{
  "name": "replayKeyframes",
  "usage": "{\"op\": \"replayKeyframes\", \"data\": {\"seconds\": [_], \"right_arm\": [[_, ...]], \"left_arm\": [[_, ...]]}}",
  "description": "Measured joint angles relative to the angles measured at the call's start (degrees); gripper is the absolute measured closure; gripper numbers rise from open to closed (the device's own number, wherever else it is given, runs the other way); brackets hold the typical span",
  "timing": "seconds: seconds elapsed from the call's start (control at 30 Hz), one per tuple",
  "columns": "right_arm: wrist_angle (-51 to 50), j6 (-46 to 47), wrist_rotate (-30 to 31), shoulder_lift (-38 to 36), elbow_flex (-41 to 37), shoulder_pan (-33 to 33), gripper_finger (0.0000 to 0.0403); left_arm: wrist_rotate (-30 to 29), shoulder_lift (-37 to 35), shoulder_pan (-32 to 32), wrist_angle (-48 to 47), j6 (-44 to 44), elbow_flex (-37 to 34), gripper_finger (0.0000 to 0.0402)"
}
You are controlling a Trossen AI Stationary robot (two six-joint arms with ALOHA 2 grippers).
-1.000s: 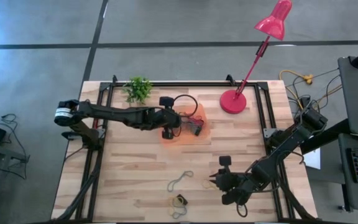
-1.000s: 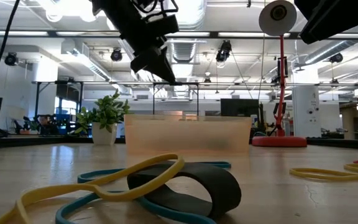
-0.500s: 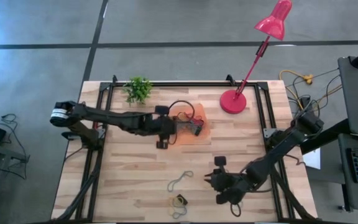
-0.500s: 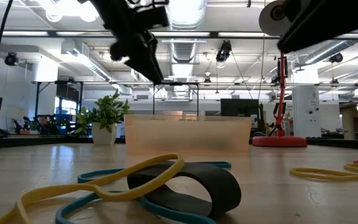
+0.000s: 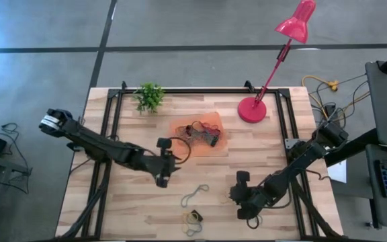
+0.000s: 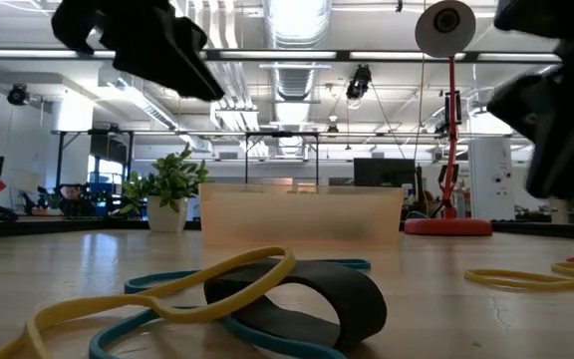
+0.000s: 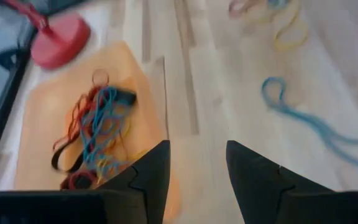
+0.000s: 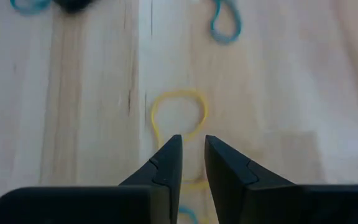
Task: Pick and place rubber bands into bin
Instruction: Put the blue rubber band into the orange bin
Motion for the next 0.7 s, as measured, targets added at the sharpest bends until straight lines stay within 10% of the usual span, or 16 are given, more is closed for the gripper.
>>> {"op": "replayKeyframes", "data": {"seconds": [0.37,0.7], "right_arm": [[0.1,11.7,-9.3,-0.4,-1.6,2.0,0.028],[0.3,18.9,-6.0,0.3,-2.5,6.1,0.0253]], "left_arm": [[-0.9,-8.2,-0.6,14.3,0.0,-12.2,0.026],[-1.8,-10.3,-0.5,15.3,0.1,-13.4,0.026]]}}
